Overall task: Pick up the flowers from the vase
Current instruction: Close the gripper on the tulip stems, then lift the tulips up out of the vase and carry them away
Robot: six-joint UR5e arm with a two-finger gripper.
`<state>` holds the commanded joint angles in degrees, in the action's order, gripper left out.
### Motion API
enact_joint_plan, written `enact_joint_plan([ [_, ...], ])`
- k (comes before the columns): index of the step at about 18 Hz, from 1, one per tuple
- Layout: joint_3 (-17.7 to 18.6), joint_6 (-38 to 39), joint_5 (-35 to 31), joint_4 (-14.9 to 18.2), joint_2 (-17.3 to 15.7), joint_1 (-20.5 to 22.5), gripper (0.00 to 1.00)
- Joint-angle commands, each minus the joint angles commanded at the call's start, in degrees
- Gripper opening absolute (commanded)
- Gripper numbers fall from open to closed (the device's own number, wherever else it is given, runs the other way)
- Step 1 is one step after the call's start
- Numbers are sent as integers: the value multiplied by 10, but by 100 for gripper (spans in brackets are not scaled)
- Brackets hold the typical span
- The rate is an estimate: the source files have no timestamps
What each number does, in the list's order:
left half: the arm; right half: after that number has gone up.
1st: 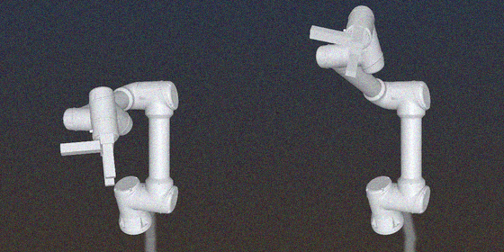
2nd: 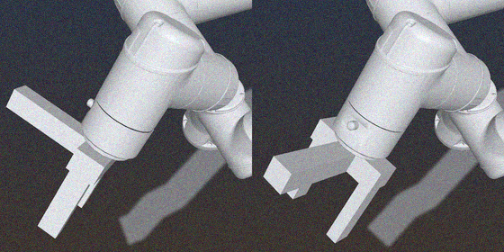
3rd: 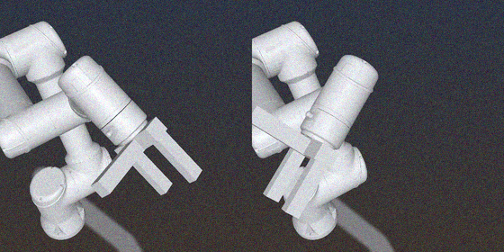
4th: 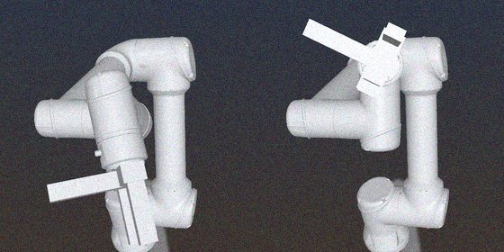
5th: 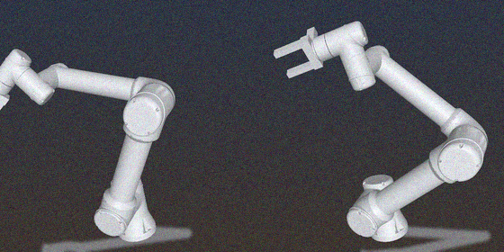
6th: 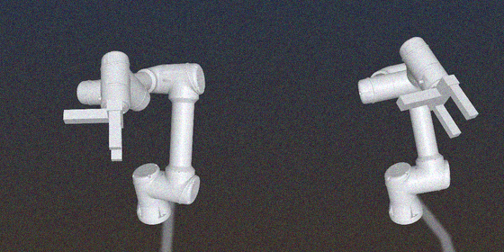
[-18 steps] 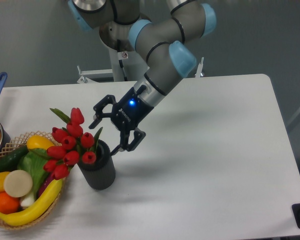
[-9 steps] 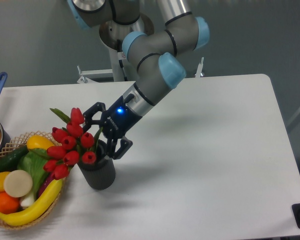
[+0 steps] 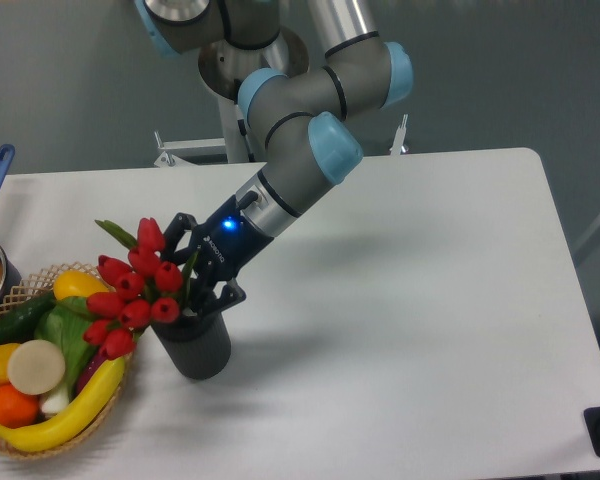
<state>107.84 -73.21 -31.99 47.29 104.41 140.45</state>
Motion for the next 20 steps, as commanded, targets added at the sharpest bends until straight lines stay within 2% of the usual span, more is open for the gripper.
enact_joint_plan([
  [5,-6,7,2,1,-7,10,0],
  [17,-55,148,68,1,-66,25,0],
  [20,-71,169,91,1,-69,32,0],
])
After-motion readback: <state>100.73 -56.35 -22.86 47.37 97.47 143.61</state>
